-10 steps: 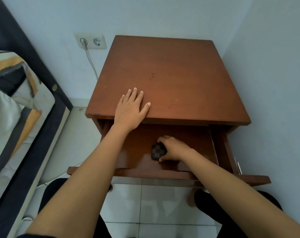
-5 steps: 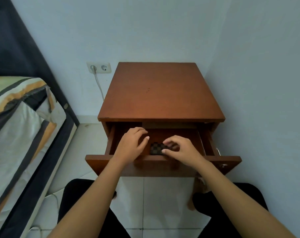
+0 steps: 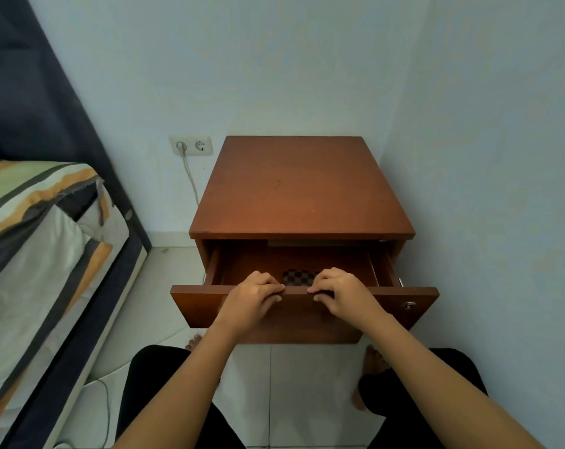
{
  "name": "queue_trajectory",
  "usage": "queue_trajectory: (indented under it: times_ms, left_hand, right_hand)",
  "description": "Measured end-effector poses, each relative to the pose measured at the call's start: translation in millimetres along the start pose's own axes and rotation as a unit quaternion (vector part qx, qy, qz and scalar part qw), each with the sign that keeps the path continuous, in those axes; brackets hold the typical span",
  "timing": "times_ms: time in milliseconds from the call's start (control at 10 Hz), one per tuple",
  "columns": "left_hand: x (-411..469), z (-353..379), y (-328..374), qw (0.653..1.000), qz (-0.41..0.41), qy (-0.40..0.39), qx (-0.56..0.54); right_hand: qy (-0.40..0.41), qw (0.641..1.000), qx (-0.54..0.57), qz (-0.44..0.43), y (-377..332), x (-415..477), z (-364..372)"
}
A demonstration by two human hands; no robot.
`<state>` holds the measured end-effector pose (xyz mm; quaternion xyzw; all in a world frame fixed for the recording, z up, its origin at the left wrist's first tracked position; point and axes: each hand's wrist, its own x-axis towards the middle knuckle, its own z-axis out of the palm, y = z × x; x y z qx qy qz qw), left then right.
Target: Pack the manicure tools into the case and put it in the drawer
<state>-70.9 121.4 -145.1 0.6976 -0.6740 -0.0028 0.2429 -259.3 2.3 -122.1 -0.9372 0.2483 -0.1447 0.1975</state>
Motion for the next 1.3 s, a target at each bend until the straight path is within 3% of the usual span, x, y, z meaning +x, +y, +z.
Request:
queue_trajectory:
  times_ms: [300,800,900,1300]
  left_hand:
    - [56,15,-28,0.996,-0.024,0.049,0.066]
    - [99,29,-48,0.984,-0.102,0.083,0.118]
    - [100,27,-44,0.984,-0.110,0.074,0.115]
    - [64,-6,-16,0.981,-0.145,-0.121,0.046]
  right_hand:
    - [0.098,0.993,-0.066,0.014,27,51,11]
    - [0.160,0.973,-0.167,0.025,55,93,19]
    - [0.139,0.974,-0.175,0.033,52,94,16]
    - [0.015,0.985,-0.116,0.128,11,50,8]
